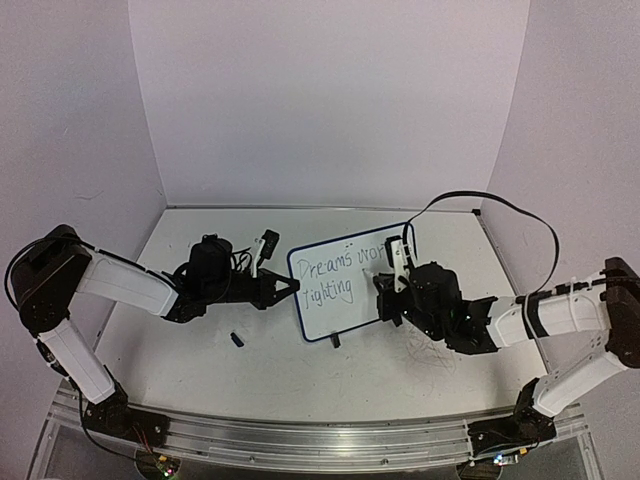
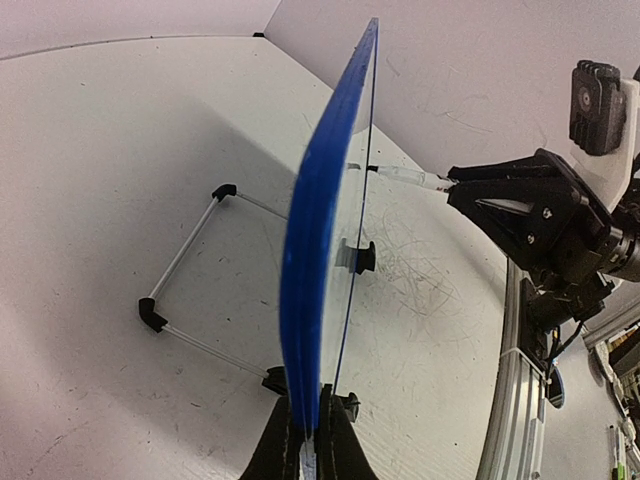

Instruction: Write a sentence on the whiteboard

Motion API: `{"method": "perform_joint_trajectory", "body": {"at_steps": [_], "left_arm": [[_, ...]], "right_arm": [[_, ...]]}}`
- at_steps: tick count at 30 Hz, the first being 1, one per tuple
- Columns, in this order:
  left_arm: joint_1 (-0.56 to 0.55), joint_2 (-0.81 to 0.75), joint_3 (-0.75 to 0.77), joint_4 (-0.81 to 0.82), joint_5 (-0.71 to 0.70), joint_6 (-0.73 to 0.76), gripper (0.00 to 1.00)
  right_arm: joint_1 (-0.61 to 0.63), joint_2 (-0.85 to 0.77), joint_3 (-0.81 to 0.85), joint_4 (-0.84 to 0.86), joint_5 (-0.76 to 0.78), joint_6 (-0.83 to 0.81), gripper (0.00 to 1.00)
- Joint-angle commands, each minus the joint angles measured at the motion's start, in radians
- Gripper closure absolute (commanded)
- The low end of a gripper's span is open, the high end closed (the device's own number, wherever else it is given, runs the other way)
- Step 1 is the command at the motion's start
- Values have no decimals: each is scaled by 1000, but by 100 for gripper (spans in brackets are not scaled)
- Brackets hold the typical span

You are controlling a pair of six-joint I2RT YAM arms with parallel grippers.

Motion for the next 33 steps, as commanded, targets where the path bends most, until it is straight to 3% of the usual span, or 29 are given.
{"method": "perform_joint_trajectory", "body": {"at_steps": [1, 33], "left_arm": [[2, -29, -5, -5, -38, 35, 100], [2, -27, 1, -6, -38, 36, 100]], "right_arm": [[-2, 28, 44, 40, 31, -4, 100], [17, -14, -9, -61, -43, 43, 100]]}}
